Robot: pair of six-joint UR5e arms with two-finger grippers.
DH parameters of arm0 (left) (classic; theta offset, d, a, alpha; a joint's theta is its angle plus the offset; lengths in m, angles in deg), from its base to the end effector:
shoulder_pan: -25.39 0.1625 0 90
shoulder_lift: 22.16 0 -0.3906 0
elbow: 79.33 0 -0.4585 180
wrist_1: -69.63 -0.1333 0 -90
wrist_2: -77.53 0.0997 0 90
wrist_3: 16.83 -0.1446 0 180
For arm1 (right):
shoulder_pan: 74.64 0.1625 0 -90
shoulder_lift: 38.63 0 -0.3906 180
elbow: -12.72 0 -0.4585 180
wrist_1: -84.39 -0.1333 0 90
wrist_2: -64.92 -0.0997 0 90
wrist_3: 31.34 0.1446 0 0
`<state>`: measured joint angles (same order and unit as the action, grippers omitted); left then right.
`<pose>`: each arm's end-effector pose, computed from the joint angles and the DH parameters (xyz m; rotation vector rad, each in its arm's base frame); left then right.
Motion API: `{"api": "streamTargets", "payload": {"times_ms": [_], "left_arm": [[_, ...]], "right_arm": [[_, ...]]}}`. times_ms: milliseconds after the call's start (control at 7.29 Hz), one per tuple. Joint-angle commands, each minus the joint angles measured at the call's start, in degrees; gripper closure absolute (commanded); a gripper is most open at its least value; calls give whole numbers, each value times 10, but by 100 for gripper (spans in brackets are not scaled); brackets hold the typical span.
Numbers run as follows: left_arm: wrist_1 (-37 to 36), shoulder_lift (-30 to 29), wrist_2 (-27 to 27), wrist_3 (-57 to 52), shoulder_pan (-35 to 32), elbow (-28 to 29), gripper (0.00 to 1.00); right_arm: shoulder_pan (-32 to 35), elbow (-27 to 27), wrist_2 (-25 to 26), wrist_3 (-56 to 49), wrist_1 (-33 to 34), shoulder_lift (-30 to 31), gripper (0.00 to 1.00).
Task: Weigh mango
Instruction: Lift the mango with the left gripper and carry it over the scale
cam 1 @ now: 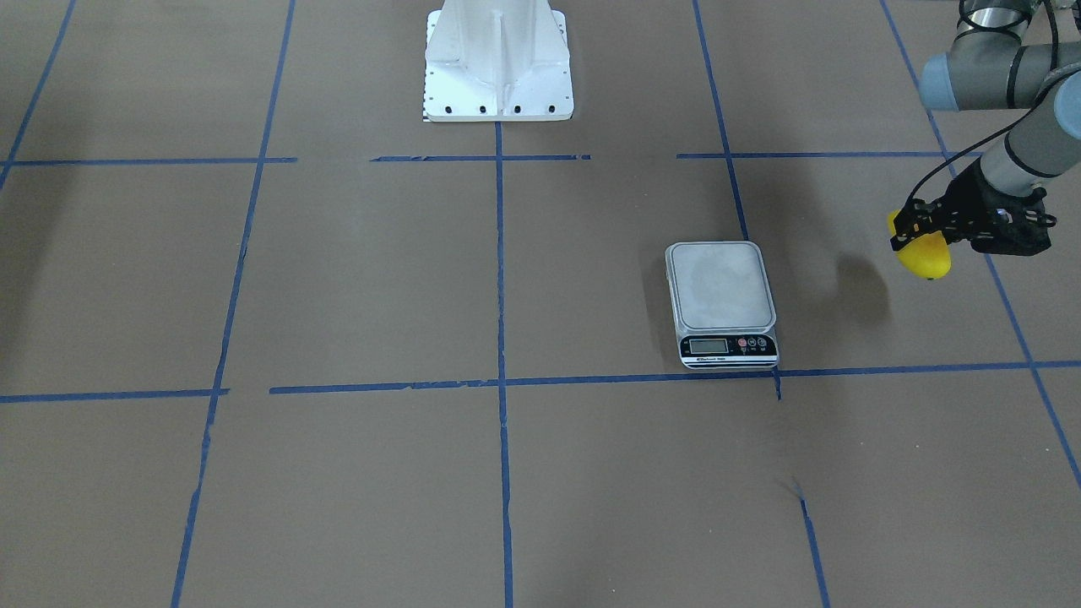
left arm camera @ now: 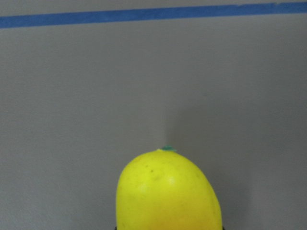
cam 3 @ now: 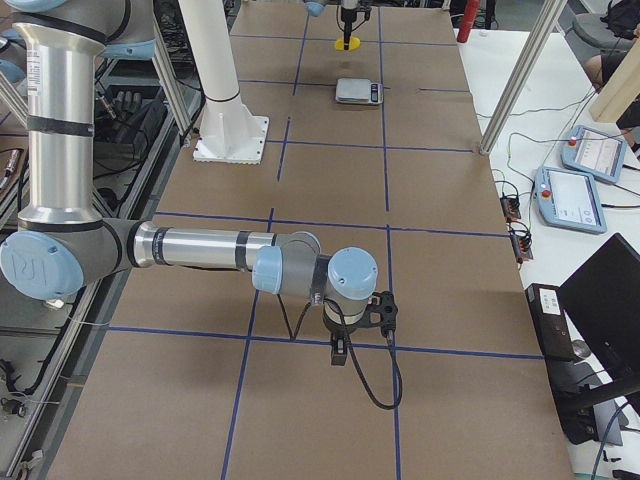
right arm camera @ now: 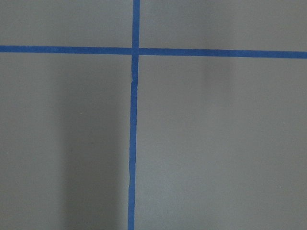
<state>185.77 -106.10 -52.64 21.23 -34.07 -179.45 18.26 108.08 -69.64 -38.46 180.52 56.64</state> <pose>0.2490 -0.5008 0.5638 0.0315 0.8490 0.0615 0.0576 -0.5087 0.6637 -0.0318 -0.7827 -0.0289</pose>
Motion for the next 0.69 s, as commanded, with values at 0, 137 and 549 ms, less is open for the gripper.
{"api": "streamTargets", "payload": {"times_ms": [0,137,549], "left_arm": [[-164,-67,-8,-2,-9,-79,100],[-253,-158,-4,8,-9,-74,100],[-273,-258,-3,100,46,-25,100]], "right_arm": [[0,0,0,0,0,0,0],[0,0,0,0,0,0,0],[0,0,0,0,0,0,0]]}}
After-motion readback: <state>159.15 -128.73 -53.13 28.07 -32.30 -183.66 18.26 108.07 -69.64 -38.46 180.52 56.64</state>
